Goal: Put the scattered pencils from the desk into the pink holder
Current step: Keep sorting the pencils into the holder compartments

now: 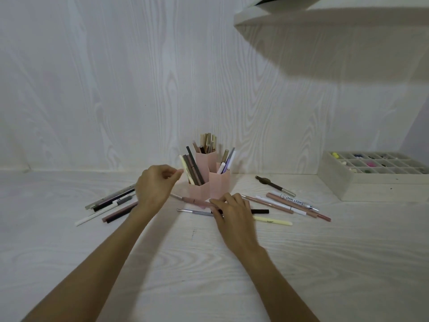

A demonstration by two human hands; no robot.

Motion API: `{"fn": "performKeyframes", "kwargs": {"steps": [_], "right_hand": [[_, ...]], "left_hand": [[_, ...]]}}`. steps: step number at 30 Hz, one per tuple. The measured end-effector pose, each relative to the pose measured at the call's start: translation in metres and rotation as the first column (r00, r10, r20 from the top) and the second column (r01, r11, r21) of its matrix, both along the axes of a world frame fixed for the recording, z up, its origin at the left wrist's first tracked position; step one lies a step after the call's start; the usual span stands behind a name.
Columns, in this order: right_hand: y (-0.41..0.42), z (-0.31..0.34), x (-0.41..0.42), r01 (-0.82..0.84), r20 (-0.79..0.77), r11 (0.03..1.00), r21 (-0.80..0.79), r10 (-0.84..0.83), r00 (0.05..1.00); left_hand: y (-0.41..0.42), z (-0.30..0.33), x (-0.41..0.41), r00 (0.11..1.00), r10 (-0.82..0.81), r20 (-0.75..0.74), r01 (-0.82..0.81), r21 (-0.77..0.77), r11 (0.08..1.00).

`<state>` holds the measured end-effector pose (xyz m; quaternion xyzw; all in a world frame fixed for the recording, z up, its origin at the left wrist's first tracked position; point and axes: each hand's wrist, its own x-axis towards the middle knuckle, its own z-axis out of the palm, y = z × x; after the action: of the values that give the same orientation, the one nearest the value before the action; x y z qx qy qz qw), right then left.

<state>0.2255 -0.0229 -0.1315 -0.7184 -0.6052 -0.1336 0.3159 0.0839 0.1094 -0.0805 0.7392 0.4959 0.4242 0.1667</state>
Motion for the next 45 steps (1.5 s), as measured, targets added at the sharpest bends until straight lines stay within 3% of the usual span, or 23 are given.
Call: {"fn": "performKeyframes", "kwargs": {"steps": [5,7,9,11,16,19,23,28,31,35,42,45], "right_hand": [[-0.003,0.005,-0.005,-0.001,-0.109,0.987,0.163,0.020,0.994],[-0.003,0.007,-0.011,0.022,-0.245,0.989,0.144,0.014,0.969],[-0.005,0.011,-0.015,0.002,-0.447,0.995,0.098,0.043,0.893],[-0.007,0.018,-0.018,-0.028,-0.593,0.986,0.163,0.120,0.796],[-0.006,0.050,-0.007,0.072,-0.730,0.937,0.341,0.215,0.649],[0.000,0.077,0.002,0.042,-0.675,0.930,0.366,0.235,0.699],[0.015,0.111,0.019,-0.053,-0.562,0.936,0.348,0.254,0.787],[0.048,0.131,0.024,0.005,-0.398,0.989,0.147,0.054,0.916],[0.060,0.124,0.023,0.091,-0.209,0.991,0.100,-0.068,0.975],[0.070,0.108,0.021,0.200,-0.005,0.979,0.032,-0.200,0.980],[0.072,0.106,0.024,0.176,0.067,0.983,0.046,-0.179,0.982],[0.063,0.117,0.030,0.145,0.064,0.989,-0.019,-0.143,0.988]], "left_hand": [[-0.010,-0.037,-0.067,0.984,0.177,-0.035,-0.173,0.098,0.980],[-0.013,-0.048,-0.081,0.974,0.212,-0.079,-0.204,0.100,0.974],[-0.014,-0.054,-0.088,0.969,0.229,-0.095,-0.222,0.078,0.972],[-0.012,-0.056,-0.094,0.968,0.242,-0.068,-0.241,0.021,0.970],[-0.013,-0.055,-0.090,0.983,0.096,-0.157,-0.081,0.101,0.992],[-0.010,-0.059,-0.090,0.975,0.070,-0.209,-0.057,0.065,0.996],[-0.007,-0.061,-0.091,0.980,0.106,-0.170,-0.104,0.025,0.994],[-0.009,-0.060,-0.092,0.983,0.060,-0.172,-0.065,-0.021,0.998],[-0.010,-0.059,-0.091,0.987,0.030,-0.155,-0.036,-0.036,0.999],[-0.010,-0.059,-0.091,0.990,0.034,-0.139,-0.041,-0.051,0.998],[-0.008,-0.060,-0.090,0.984,0.036,-0.173,-0.047,-0.058,0.997],[-0.008,-0.061,-0.090,0.983,0.035,-0.180,-0.043,-0.043,0.998]]}}
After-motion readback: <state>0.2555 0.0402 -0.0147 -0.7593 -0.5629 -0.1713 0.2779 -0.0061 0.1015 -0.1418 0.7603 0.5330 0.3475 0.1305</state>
